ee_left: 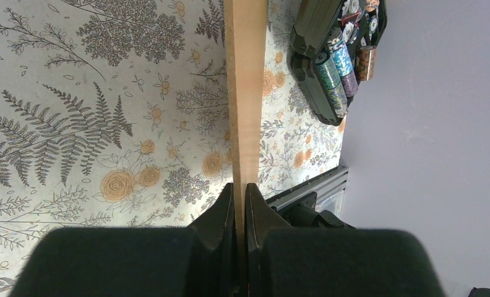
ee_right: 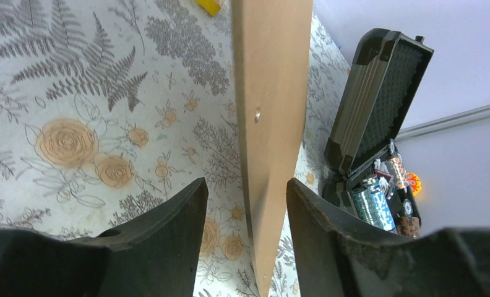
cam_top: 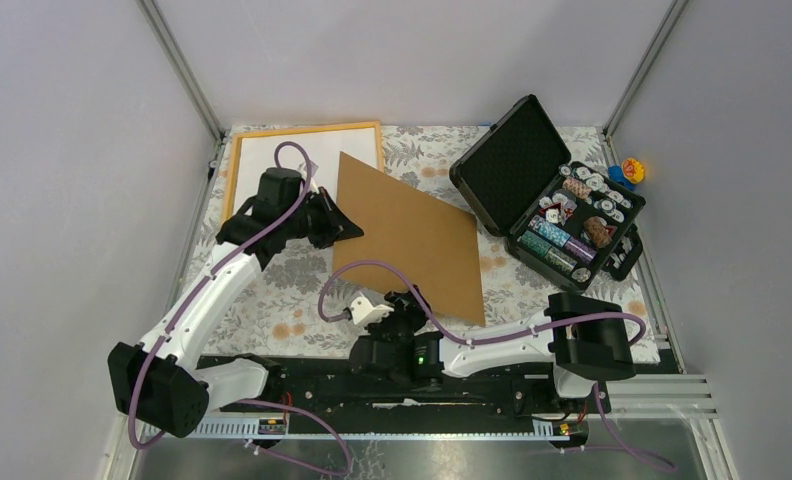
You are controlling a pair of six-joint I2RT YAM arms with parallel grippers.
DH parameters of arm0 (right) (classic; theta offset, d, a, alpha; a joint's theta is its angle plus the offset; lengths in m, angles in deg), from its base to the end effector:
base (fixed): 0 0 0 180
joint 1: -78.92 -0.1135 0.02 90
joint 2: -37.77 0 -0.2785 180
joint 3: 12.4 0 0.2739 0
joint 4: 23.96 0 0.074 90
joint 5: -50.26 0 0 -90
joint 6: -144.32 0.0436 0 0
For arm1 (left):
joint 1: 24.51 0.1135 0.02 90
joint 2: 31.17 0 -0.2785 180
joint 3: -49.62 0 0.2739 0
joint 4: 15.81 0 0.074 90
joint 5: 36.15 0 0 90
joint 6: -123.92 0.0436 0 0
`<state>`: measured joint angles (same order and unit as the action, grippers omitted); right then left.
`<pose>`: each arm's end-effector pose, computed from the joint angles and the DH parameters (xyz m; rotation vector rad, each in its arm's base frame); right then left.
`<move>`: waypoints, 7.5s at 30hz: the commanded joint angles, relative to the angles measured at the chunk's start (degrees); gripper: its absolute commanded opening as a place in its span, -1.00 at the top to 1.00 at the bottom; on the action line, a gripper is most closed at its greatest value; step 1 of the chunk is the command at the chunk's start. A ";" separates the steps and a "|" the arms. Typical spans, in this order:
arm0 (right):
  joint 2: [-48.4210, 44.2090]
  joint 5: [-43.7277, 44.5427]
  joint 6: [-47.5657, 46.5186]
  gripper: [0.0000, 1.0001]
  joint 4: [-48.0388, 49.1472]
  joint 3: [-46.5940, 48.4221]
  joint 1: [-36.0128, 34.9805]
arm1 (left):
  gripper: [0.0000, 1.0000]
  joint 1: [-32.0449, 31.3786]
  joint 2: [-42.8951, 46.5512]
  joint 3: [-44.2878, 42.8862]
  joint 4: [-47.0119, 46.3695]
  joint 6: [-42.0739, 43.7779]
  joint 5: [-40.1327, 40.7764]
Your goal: Put the photo into the frame
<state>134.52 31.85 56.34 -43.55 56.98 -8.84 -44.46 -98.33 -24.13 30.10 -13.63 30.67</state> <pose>0.0552 0.3540 0.2000 -0.8273 1.6239 -0.4077 0.2500 -0.1090 0.3293 -0.3481 2.3996 -1.0465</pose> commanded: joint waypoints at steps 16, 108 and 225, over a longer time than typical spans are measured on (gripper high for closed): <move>-6.30 5.49 -15.83 1.00 26.86 -4.07 1.71 | 0.22 0.92 2.78 -4.25 1.19 2.78 1.03; -45.11 -31.73 15.58 1.00 5.45 3.45 23.88 | -0.97 12.94 -32.28 1.35 -15.20 3.17 5.47; 26.80 -37.75 95.75 1.00 55.10 16.01 33.29 | -0.97 -2.56 11.75 -29.23 15.35 25.38 30.74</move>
<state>162.76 -8.85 150.06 6.24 71.78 23.59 -46.73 -86.41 -52.18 46.97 11.05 61.16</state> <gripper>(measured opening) 0.033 0.988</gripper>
